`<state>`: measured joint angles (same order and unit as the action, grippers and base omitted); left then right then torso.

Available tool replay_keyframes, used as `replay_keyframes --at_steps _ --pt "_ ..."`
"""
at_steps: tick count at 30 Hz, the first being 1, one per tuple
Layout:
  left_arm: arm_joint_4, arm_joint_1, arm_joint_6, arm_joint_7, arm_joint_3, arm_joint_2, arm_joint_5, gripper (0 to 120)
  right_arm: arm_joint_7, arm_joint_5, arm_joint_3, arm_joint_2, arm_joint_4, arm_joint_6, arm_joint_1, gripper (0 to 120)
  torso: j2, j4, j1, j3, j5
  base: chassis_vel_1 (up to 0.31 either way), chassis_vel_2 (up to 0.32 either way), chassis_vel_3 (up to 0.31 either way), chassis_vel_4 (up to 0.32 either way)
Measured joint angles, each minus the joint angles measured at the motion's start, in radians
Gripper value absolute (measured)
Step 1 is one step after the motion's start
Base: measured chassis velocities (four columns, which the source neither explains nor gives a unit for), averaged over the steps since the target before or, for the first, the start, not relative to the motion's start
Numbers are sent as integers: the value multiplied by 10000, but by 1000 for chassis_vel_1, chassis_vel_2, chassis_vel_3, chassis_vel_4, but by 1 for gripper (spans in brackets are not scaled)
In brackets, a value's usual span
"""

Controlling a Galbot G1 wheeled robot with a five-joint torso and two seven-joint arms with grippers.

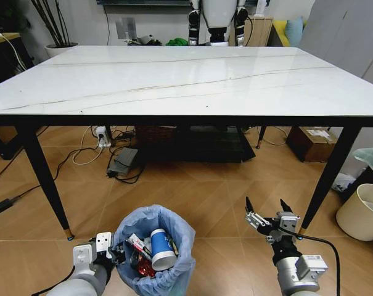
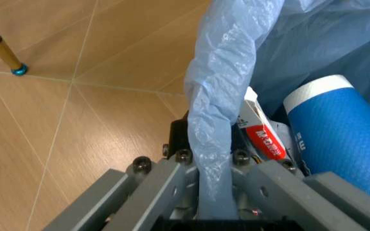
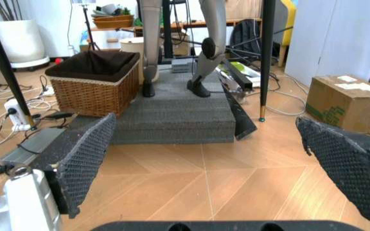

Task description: Pick up the trash bin and place the trash from the table into it.

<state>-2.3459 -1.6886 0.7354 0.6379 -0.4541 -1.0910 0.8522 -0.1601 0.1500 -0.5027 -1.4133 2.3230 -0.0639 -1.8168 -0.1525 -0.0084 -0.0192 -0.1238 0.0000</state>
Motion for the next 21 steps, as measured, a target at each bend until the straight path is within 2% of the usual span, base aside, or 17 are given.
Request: replay_keyframes --at_steps 15,21 --pt "506 122 0 -123 -269 -90 -120 0 1 -38 6 -43 -41 50 29 100 587 0 105 480 0 0 0 0 0" --pt "963 192 0 -435 -512 -153 -389 0 8 -83 10 -63 -56 87 33 100 607 0 107 501 0 0 0 0 0"
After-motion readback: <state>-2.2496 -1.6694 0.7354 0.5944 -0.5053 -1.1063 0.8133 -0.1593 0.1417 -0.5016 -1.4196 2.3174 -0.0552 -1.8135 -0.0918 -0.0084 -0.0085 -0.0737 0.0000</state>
